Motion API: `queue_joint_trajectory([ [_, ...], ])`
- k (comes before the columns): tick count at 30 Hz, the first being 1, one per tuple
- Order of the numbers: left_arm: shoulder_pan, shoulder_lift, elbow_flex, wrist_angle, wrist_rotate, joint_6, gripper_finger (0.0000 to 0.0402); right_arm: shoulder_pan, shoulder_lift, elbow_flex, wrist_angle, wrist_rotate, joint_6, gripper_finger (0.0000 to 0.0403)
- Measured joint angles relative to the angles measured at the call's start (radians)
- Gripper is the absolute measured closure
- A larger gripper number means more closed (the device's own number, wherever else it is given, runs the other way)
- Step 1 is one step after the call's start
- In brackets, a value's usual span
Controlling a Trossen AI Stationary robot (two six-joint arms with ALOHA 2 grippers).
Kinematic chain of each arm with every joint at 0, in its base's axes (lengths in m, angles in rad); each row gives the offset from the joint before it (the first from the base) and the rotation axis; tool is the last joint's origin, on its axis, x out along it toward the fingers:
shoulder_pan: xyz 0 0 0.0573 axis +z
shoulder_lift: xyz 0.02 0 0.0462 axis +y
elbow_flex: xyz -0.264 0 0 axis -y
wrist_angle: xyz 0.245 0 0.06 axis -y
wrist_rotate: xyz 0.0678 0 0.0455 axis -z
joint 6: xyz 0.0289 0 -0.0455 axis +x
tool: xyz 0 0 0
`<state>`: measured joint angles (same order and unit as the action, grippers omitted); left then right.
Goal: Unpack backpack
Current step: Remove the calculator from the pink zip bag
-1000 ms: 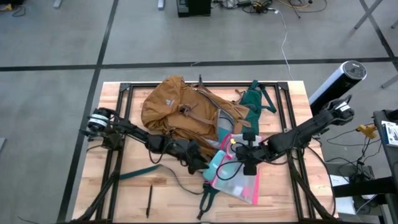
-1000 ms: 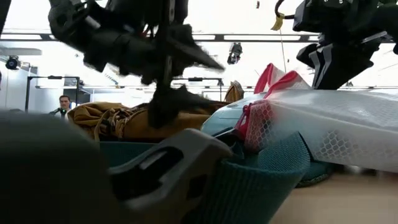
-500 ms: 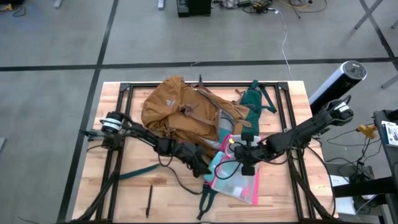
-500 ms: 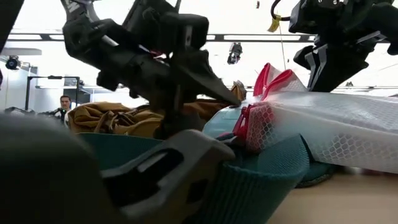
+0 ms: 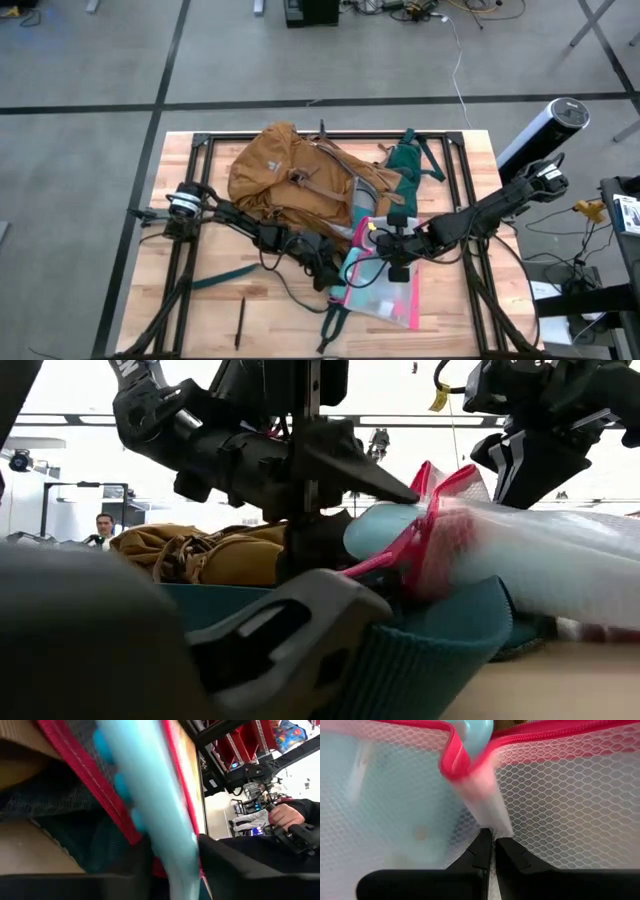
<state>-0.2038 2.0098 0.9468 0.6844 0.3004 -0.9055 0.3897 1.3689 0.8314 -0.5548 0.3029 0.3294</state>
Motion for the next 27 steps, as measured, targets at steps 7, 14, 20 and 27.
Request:
queue_joint_trajectory([
  [7, 0.001, -0.046, 0.001, -0.032, 0.015, -0.016, 0.0326, 0.0, -0.015, 0.0, -0.01, 0.0, -0.016, 0.0403],
  [14, -0.024, -0.345, 0.032, -0.575, 0.044, 0.041, 0.0326, 0.0, -0.128, 0.0, -0.042, -0.004, -0.028, 0.0403],
  [20, -0.132, -0.591, 0.179, -1.261, -0.261, 0.031, 0.0326, -0.006, -0.158, -0.002, -0.07, 0.017, -0.056, 0.0403],
  [27, -0.394, -0.623, 0.336, -1.663, -0.523, -0.244, 0.0326, -0.028, -0.156, -0.01, -0.079, 0.012, -0.072, 0.0403],
])
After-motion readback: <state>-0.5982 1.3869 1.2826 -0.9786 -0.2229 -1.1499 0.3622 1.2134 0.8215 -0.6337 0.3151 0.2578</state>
